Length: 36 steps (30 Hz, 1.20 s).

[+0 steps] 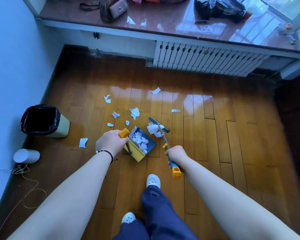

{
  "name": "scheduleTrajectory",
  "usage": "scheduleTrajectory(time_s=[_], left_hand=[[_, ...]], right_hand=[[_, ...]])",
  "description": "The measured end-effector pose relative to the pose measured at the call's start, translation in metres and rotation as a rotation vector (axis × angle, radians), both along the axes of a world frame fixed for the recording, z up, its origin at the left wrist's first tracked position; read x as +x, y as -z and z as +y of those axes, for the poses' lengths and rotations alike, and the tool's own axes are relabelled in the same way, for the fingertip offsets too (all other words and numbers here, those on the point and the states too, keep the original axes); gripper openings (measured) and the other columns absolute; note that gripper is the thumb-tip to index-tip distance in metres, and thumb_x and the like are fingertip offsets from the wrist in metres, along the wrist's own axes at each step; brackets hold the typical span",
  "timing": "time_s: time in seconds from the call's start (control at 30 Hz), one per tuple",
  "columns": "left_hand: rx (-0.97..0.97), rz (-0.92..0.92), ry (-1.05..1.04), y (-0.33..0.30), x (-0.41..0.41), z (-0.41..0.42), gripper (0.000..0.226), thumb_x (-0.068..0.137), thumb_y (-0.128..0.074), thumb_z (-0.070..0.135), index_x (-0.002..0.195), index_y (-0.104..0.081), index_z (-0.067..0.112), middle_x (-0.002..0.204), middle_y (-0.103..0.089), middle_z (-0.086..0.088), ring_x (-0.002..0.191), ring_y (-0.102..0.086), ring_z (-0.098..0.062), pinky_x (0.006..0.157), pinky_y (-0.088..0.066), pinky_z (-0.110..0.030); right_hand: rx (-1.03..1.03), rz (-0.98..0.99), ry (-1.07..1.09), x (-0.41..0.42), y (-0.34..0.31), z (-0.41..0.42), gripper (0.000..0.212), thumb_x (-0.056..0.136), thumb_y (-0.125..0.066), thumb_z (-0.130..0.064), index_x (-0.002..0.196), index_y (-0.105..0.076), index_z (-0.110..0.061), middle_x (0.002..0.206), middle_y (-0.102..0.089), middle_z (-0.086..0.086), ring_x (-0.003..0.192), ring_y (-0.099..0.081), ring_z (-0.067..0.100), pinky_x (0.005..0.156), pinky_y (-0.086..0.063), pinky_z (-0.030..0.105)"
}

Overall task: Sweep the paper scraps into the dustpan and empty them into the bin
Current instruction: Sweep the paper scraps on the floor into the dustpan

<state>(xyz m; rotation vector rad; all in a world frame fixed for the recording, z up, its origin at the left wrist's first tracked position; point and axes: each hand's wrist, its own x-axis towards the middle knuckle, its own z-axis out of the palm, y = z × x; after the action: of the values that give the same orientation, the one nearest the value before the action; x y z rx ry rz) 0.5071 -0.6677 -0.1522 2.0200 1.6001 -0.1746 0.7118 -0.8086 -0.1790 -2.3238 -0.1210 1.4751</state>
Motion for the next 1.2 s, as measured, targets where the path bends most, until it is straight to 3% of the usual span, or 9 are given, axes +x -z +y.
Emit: scheduleTrajectory(time_s=[0.17,0.3,0.43,0.57,0.7,0.93,1.1,1.2], left_hand=[[0.001,0.042,0.008,0.001,0.050,0.019,0.029,0.092,-0.056,0.052,0.077,-0.058,0.028,0.071,-0.059,0.010,0.067,-0.056,-0.016,0.054,-0.041,-0.022],[0.011,0.074,0.035,0.008,0.083,0.032,0.028,0.092,-0.055,0.056,0.083,-0.061,0.030,0.073,-0.060,0.008,0.070,-0.059,-0.018,0.058,-0.047,-0.024],[0.013,0.094,0.052,0.011,0.105,0.045,0.030,0.092,-0.055,0.055,0.085,-0.063,0.026,0.075,-0.062,0.006,0.070,-0.059,-0.018,0.058,-0.049,-0.025],[-0.002,0.104,0.049,0.010,0.113,0.053,0.031,0.092,-0.055,0.054,0.082,-0.063,0.025,0.073,-0.062,0.006,0.067,-0.058,-0.016,0.060,-0.050,-0.025],[-0.001,0.109,0.053,0.006,0.116,0.057,0.031,0.092,-0.055,0.054,0.082,-0.064,0.026,0.072,-0.062,0.006,0.067,-0.058,-0.017,0.057,-0.046,-0.024],[-0.016,0.080,0.030,0.000,0.100,0.054,0.025,0.092,-0.056,0.054,0.084,-0.062,0.030,0.072,-0.060,0.008,0.069,-0.058,-0.017,0.058,-0.047,-0.024],[-0.010,0.037,0.045,-0.004,0.090,0.051,0.021,0.093,-0.055,0.054,0.086,-0.057,0.035,0.075,-0.060,0.008,0.073,-0.059,-0.019,0.055,-0.043,-0.023],[-0.002,0.017,0.067,-0.004,0.091,0.055,0.029,0.094,-0.054,0.055,0.088,-0.064,0.028,0.075,-0.063,0.007,0.072,-0.060,-0.018,0.056,-0.048,-0.025]], right_hand=[[-0.026,0.028,0.070,0.053,0.015,0.024,0.018,0.094,-0.056,-0.007,0.110,-0.057,-0.001,0.081,-0.060,0.018,0.055,-0.058,0.024,0.050,-0.052,0.031],[-0.035,0.080,0.093,0.077,0.027,0.041,0.023,0.093,-0.056,-0.006,0.115,-0.057,0.000,0.078,-0.060,0.018,0.055,-0.057,0.024,0.054,-0.051,0.034],[-0.049,0.173,0.097,0.076,0.030,0.048,0.022,0.093,-0.054,-0.005,0.114,-0.055,-0.001,0.077,-0.056,0.016,0.050,-0.053,0.021,0.045,-0.048,0.027],[-0.047,0.284,0.100,0.064,0.019,0.051,0.008,0.094,-0.052,-0.003,0.102,-0.055,-0.002,0.072,-0.052,0.013,0.047,-0.049,0.019,0.045,-0.046,0.026],[-0.020,0.364,0.108,0.058,0.000,0.049,0.010,0.093,-0.052,-0.005,0.103,-0.055,-0.004,0.068,-0.052,0.011,0.045,-0.050,0.018,0.042,-0.045,0.023],[0.007,0.312,0.097,0.049,-0.023,0.029,0.005,0.094,-0.054,-0.007,0.096,-0.057,-0.003,0.071,-0.054,0.012,0.045,-0.050,0.017,0.046,-0.047,0.026],[0.038,0.229,0.134,0.046,-0.024,0.023,0.015,0.093,-0.054,-0.006,0.106,-0.060,-0.002,0.079,-0.056,0.015,0.047,-0.051,0.019,0.041,-0.047,0.024],[0.080,0.217,0.201,0.049,-0.024,0.023,0.019,0.094,-0.053,-0.006,0.111,-0.060,-0.001,0.079,-0.055,0.015,0.045,-0.051,0.018,0.039,-0.045,0.022]])
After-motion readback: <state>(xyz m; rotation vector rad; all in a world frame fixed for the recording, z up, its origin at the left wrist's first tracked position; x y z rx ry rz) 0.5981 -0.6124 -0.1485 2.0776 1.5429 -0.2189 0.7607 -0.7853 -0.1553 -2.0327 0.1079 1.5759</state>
